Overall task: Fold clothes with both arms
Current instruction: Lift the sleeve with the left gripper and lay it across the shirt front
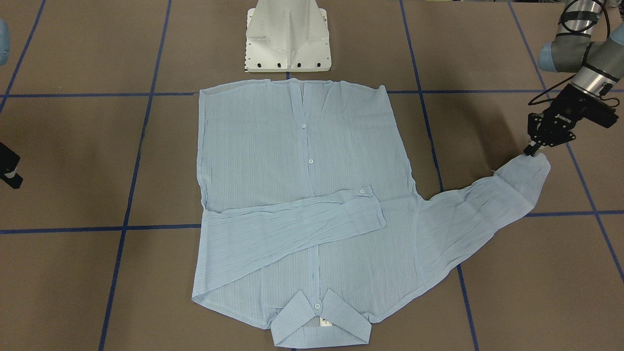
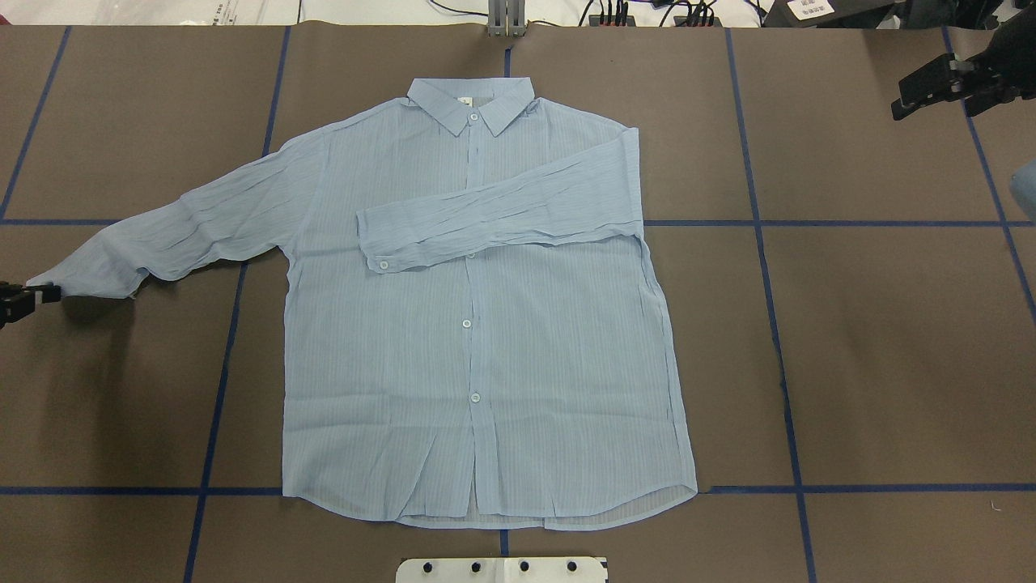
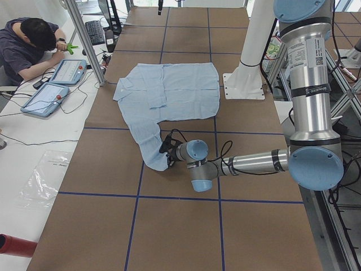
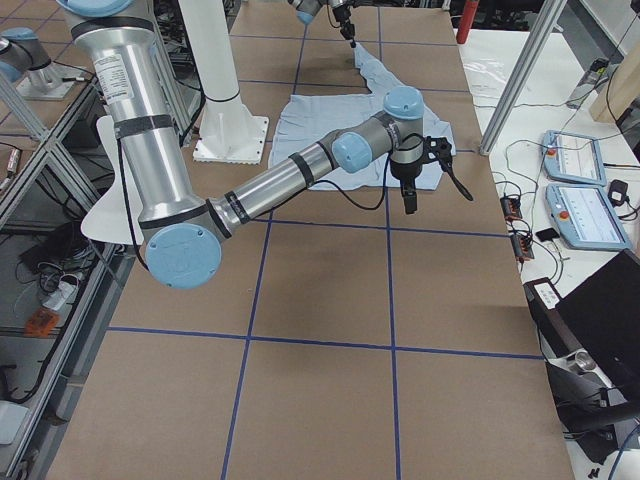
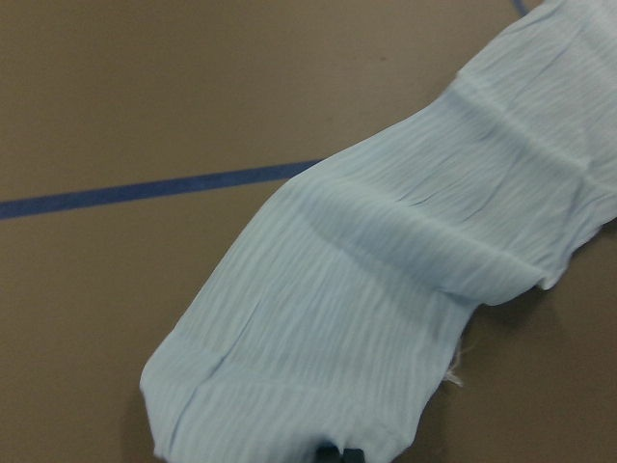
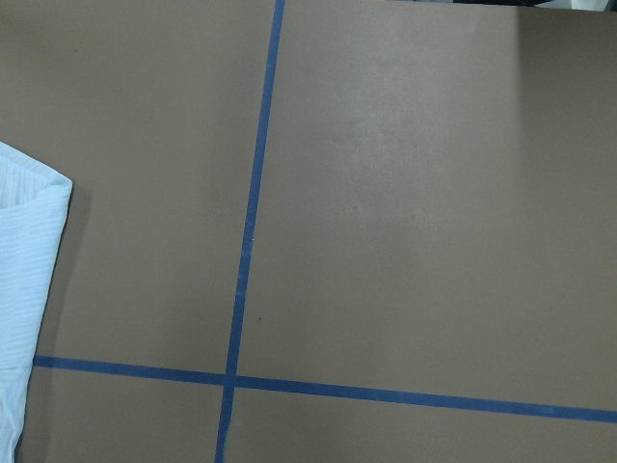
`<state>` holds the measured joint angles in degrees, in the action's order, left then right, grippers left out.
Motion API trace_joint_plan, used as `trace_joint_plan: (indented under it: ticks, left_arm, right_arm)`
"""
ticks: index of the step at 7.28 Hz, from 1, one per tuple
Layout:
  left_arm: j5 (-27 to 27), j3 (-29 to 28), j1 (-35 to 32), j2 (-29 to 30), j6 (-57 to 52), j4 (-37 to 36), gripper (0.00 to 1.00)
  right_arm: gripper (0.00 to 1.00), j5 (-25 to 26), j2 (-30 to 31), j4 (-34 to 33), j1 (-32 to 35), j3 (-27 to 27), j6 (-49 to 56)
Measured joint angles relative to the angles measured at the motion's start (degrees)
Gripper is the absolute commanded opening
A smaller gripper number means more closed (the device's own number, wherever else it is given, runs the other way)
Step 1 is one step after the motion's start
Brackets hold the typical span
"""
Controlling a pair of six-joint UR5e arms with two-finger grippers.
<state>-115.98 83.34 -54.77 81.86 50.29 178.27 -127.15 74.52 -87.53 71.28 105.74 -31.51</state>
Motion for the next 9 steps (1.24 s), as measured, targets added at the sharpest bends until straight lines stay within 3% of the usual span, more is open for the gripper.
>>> trace_joint_plan:
  ticks: [3, 5, 7, 9]
  left_arm:
    - [-4.28, 1.53, -0.36, 13.27, 11.27, -4.76, 0.0]
    - [-4.5, 1.25, -0.15, 25.36, 17.73, -14.95, 0.0]
    - [-4.06, 0.95, 1.78, 37.34, 21.85, -26.55, 0.0]
    - [0.84, 0.48, 6.76, 45.69, 23.79, -34.01, 0.0]
  right_arm:
    - [1.0, -0.03, 0.01, -0.01, 0.0, -0.06, -0.14]
    - [1.0, -0.03, 0.07, -0.01, 0.0, -0.03, -0.47]
    - [1.0, -0.03, 0.29, -0.01, 0.0, -0.02, -0.56]
    - [1.0, -0.03, 0.42, -0.01, 0.0, -0.02, -0.6]
